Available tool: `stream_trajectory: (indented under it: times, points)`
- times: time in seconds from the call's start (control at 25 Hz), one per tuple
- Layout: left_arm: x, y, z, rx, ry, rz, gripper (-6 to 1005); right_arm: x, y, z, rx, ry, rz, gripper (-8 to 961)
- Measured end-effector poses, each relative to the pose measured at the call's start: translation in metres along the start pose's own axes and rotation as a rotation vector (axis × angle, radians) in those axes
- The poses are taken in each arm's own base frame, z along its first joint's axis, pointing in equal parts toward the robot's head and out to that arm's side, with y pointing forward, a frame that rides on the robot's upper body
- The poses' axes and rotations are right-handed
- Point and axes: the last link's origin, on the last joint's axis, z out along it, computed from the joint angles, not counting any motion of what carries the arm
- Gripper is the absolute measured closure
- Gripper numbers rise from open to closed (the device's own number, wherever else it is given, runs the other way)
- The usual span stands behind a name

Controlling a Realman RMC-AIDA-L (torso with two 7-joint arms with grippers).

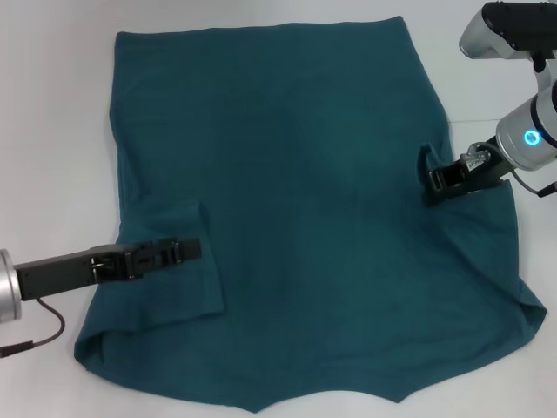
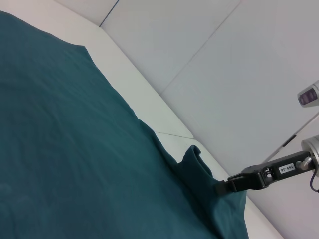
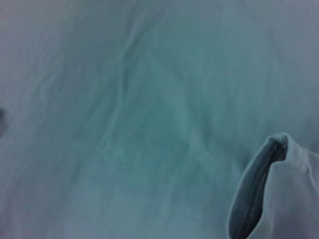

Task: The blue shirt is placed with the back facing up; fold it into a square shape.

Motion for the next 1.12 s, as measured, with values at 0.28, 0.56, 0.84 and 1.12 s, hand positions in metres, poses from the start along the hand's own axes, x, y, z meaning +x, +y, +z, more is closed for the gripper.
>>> stream_trajectory:
  times: [0.28,0.56,0.84,1.12]
  points:
    - [0.000,-0.001,0.000,0.006,0.002,-0.002,385,-0.002,-0.001,0.001,-0.007,-0.015,0.055,943]
    - [-0.001,-0.001,0.000,0.007,0.002,-0.004,386,-0.008,-0.003,-0.002,-0.018,-0.057,0.103,944]
    - [-0.001,-0.002,-0.001,0.010,0.003,-0.005,386,-0.007,0.004,0.005,-0.031,-0.041,0.090,942]
    - [-0.001,-0.002,-0.001,0.011,0.004,-0.005,386,-0.010,0.011,0.007,-0.062,-0.050,0.099,936]
